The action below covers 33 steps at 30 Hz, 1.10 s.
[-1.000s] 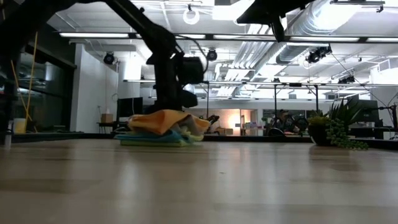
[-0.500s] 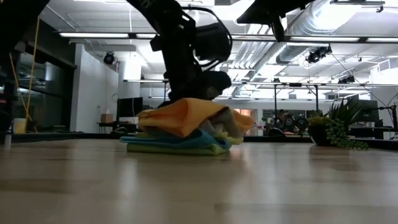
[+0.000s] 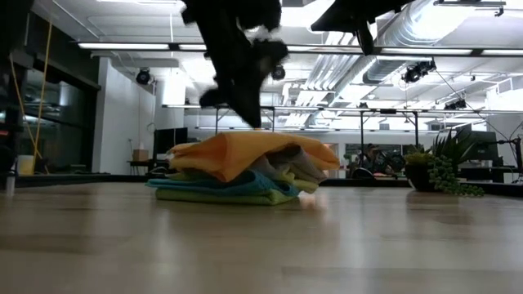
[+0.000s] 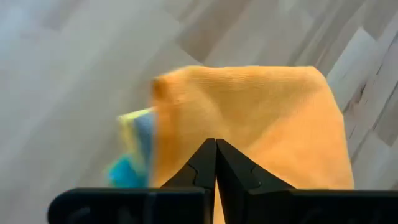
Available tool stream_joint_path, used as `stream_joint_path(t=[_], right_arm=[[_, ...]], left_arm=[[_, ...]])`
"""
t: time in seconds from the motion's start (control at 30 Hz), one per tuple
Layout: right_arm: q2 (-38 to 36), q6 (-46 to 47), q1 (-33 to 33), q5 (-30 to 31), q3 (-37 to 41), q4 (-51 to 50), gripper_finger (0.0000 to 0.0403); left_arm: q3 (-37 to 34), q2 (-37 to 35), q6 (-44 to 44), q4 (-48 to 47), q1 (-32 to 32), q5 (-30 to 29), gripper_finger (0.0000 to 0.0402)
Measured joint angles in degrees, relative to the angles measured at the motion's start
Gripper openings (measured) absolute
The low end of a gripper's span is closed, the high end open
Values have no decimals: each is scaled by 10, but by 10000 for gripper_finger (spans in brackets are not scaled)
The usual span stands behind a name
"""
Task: Fold microfiber towels
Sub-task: Put the folded microfiber towels into the transparent bin
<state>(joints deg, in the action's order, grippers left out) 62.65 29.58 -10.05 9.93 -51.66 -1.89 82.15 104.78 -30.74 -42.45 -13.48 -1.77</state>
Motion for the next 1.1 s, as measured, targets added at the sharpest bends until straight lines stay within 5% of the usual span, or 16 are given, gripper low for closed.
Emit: stream_joint_path(t=[0.27,0.7,0.93,1.1], right_arm=[[0,0,-1,0,0,0,0],[0,0,-1,0,0,0,0],[0,0,-1,0,0,0,0],[0,2,-1,0,0,-1,0]], left_arm=[[-12,-165,41,-83,-22,-93,0],[-379,-439,-184,97,75,-92,8],[-438,-436,-216,122,48,-74,91],[-461,-398,-198,176,16,4,184]])
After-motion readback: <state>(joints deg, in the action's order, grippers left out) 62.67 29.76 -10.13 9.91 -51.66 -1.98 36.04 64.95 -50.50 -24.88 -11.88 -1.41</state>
